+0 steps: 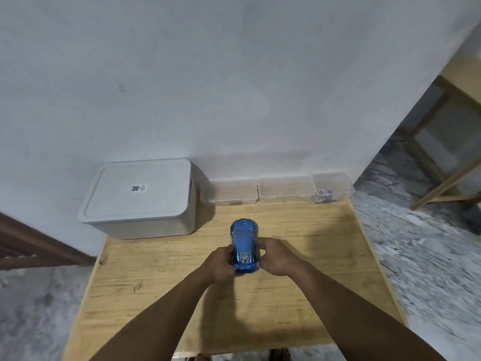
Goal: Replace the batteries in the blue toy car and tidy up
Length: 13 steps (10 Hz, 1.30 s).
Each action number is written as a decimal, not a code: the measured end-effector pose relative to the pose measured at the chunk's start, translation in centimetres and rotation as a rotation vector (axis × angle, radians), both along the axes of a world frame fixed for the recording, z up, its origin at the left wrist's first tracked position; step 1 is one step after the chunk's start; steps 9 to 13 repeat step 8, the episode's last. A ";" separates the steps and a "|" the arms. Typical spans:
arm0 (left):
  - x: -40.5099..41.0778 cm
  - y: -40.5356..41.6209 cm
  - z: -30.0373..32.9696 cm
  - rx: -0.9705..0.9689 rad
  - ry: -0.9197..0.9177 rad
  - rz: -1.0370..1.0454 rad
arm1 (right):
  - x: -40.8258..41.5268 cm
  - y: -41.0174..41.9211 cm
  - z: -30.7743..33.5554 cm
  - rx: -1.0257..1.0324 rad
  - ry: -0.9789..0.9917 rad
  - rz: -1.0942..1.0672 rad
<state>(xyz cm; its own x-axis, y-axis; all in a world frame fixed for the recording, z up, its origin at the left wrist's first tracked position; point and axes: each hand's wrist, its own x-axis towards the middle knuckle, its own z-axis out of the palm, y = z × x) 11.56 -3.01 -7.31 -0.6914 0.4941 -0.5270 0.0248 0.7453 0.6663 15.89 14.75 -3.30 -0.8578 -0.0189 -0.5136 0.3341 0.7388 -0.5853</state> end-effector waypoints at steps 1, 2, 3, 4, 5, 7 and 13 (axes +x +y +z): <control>-0.4 0.5 -0.2 0.019 -0.008 0.015 | -0.8 0.3 0.0 0.014 0.009 0.011; -0.9 0.9 -0.3 0.036 -0.022 0.026 | -1.3 0.6 -0.1 0.019 0.009 0.011; -1.3 1.3 -0.3 0.060 -0.054 0.031 | -1.7 1.0 -0.1 0.032 0.021 0.001; -1.7 1.8 -0.3 0.078 -0.078 0.026 | -1.9 1.4 0.1 0.029 0.017 -0.015; -1.7 2.3 0.0 0.082 -0.115 0.034 | -2.1 1.6 0.5 0.023 0.027 -0.024; -1.8 2.1 -0.7 0.094 -0.088 0.067 | -2.3 2.0 0.2 -0.022 0.053 -0.030; -1.8 1.9 -1.8 0.090 -0.074 0.084 | -2.0 2.3 -0.5 -0.051 0.069 -0.062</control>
